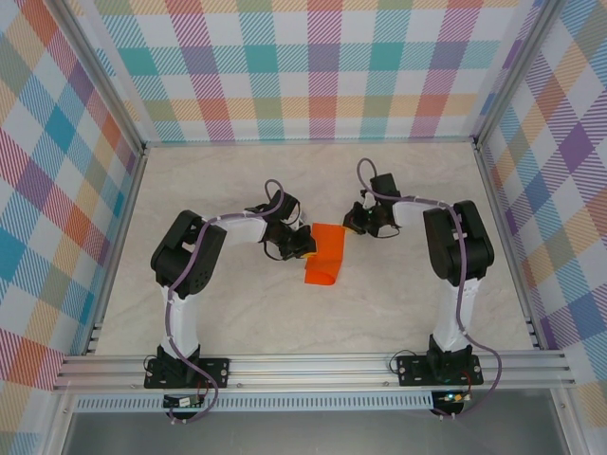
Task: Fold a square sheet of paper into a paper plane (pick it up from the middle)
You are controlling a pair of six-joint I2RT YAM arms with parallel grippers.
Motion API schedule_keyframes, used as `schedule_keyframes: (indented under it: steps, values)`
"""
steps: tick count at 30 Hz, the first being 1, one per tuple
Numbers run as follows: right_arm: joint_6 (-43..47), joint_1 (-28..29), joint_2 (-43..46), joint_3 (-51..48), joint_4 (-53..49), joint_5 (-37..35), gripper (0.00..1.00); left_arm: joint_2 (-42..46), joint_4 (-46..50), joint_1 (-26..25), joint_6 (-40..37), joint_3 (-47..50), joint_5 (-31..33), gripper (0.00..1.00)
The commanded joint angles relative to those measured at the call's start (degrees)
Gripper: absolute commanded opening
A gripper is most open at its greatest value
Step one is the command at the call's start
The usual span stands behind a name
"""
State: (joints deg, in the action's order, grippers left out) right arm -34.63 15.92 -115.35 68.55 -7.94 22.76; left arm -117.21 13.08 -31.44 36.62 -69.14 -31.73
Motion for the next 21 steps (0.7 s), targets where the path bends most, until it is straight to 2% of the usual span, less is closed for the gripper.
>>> schedule_keyframes:
  steps: [1, 5, 9, 15, 21]
  values:
    - [2.3, -0.9, 1.2, 2.2, -3.3, -5.2, 0.00, -8.1, 16.0, -0.6, 1.0, 6.8, 12.8, 0.00]
    - [1.6, 0.7, 6.9, -0.6, -3.1, -2.5, 0.00, -8.2, 15.7, -0.6, 1.0, 6.5, 12.4, 0.00]
    - [-1.1, 5.3, 10.8, -5.8, -1.7, 3.8, 0.00, -8.3, 15.4, -0.6, 1.3, 6.5, 12.4, 0.00]
    - [-5.9, 10.4, 11.3, -12.0, 1.4, 9.0, 0.00, -8.6, 15.3, -0.6, 1.7, 6.3, 12.4, 0.00]
    - [-5.2, 12.5, 10.6, -14.1, -0.3, 10.1, 0.00, -8.6, 15.1, -0.6, 2.2, 6.3, 12.7, 0.00]
